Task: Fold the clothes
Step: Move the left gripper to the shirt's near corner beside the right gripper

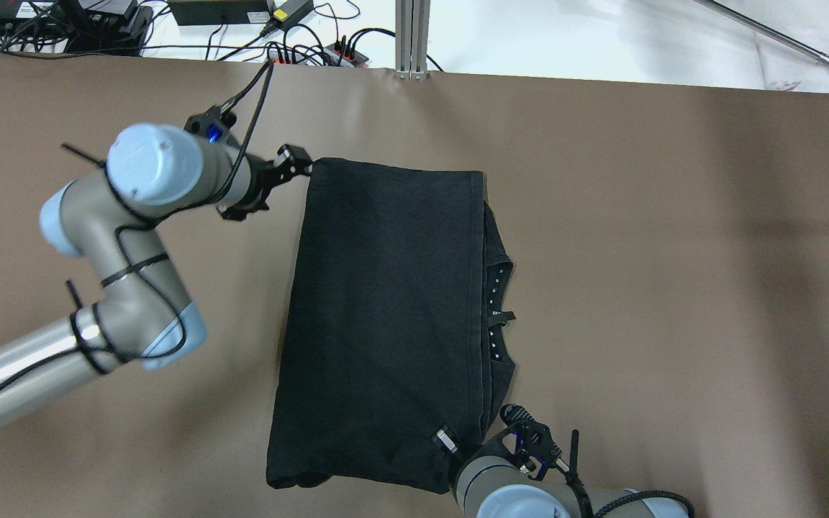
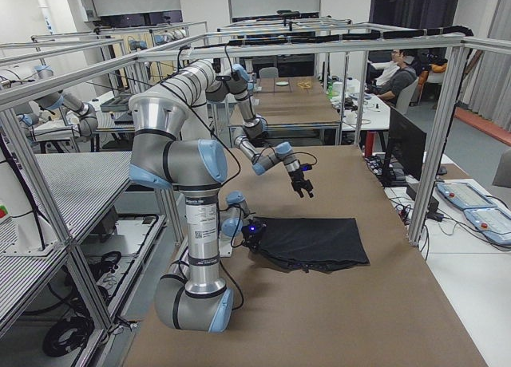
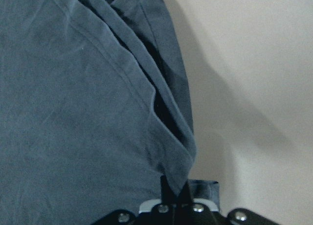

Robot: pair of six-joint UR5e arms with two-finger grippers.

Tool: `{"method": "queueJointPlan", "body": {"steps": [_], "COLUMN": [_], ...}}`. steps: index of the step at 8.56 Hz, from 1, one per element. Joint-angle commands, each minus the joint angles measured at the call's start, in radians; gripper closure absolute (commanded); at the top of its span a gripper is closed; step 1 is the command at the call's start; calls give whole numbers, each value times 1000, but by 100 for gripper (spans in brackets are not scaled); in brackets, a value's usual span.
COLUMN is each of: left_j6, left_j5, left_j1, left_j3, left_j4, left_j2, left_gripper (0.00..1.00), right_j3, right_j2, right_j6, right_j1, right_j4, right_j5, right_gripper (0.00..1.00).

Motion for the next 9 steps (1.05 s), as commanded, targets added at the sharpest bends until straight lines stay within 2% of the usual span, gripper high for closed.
{"method": "queueJointPlan", "body": {"steps": [1, 4, 7, 8, 9], "left_j6": [-139, -218, -218, -218, -219], "left_j5": [167, 264, 284, 293, 293], "left_j1": [229, 409, 471, 478, 485], "left_j3": [-69, -66, -65, -65, -54], "left_j4": [-1, -7, -7, -6, -4], "left_j2": [89, 126, 115, 117, 117], "left_gripper": [10, 20, 32, 43, 48], "right_j3": [10, 21, 21, 21, 21], "right_j2": [0, 0, 0, 0, 0], "right_j6": [2, 2, 0, 0, 0], "right_j1": [1, 4, 6, 9, 9], "right_j4": [0, 0, 0, 0, 0], "right_j5": [-3, -7, -7, -7, -7], "right_gripper": [100, 100, 100, 100, 100]}}
